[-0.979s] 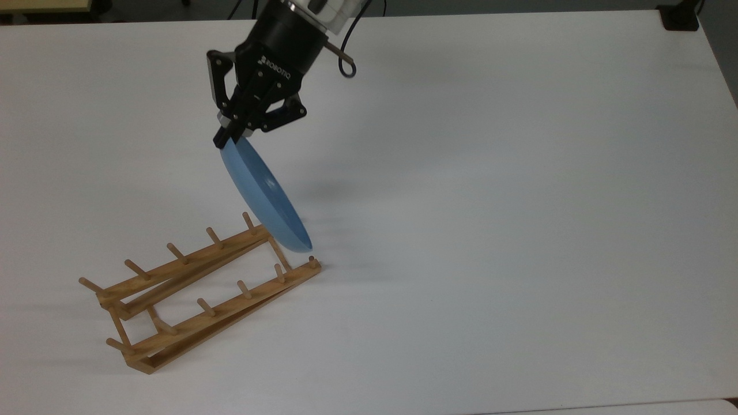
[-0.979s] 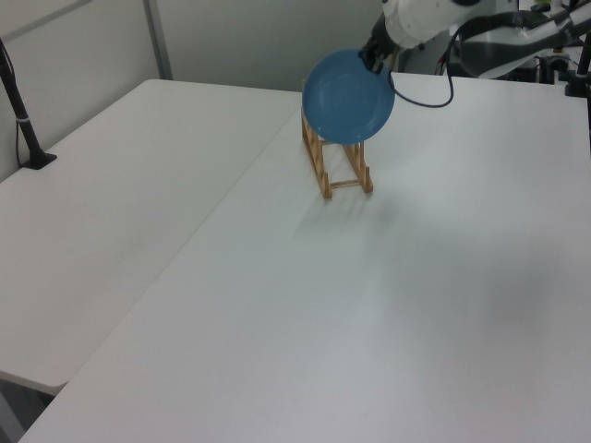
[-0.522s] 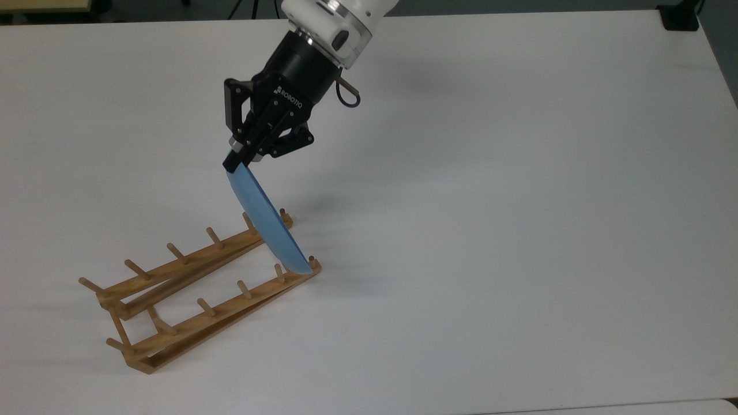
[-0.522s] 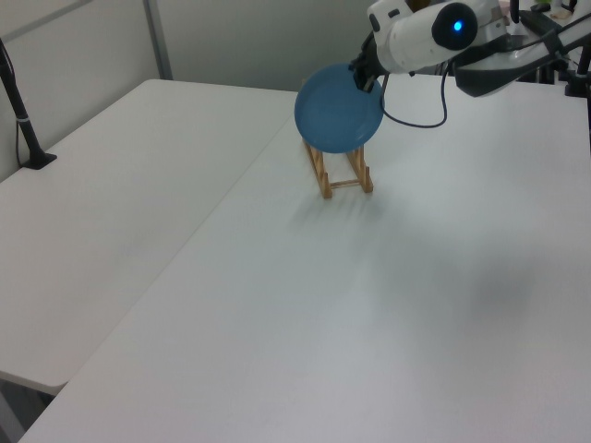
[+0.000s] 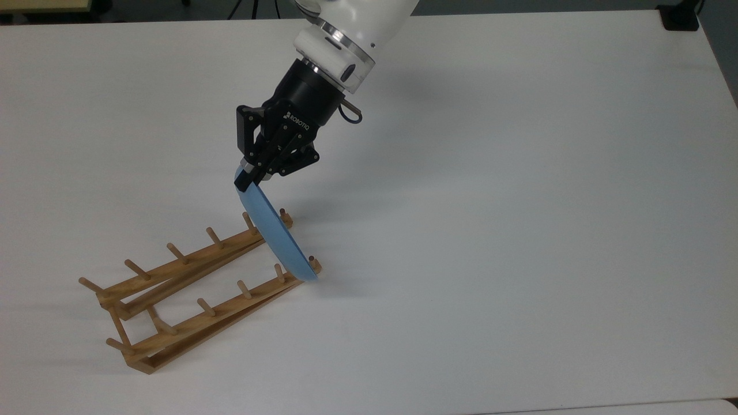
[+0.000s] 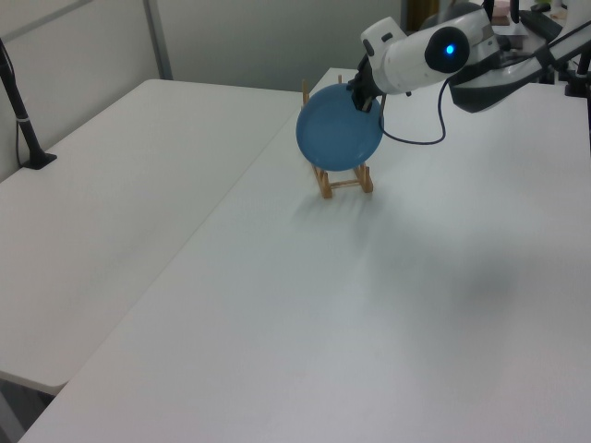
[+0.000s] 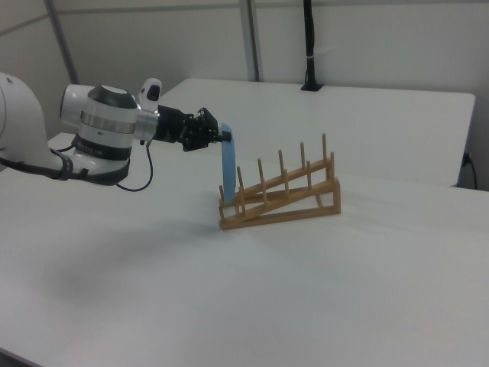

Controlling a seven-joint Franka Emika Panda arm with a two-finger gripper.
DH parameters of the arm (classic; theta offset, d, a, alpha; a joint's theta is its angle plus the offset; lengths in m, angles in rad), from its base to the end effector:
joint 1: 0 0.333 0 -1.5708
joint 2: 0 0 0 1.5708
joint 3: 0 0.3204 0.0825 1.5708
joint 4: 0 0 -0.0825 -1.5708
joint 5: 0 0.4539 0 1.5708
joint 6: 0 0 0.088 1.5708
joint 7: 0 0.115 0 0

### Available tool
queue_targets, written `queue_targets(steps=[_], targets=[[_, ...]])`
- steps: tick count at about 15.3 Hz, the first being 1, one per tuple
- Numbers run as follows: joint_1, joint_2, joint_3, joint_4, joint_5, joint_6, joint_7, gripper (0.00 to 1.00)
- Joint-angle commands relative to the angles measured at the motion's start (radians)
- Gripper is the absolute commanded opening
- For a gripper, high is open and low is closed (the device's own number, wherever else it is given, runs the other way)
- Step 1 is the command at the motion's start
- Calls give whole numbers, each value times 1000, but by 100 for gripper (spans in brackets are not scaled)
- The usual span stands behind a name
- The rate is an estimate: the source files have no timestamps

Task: Place plate in plate rack
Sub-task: 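Lower the upright plate edge-first between the rack pegs, then open the gripper to release the plate in the rack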

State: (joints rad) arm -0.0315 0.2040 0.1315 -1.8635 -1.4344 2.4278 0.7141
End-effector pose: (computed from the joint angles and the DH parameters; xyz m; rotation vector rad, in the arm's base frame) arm 0.7081 0.0581 0.4173 2.1113 0.4112 0.8276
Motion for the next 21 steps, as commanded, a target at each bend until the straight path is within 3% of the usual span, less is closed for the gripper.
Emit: queue_targets(steps=[1,4,7,8,10,12,18,21], targets=[[21,-2,-6,-5,-43,-22,48,0],[21,17,-6,-5,-106,-29,109,0],[16,29,-6,0,-115,-30,119,0],[15,29,-6,0,-115,-30,120,9],[13,29,-6,3,-107,-29,122,48],[12,26,-6,4,-106,-29,122,65],[9,11,-4,18,-97,-18,160,77],[7,0,-3,47,-26,-15,157,78]])
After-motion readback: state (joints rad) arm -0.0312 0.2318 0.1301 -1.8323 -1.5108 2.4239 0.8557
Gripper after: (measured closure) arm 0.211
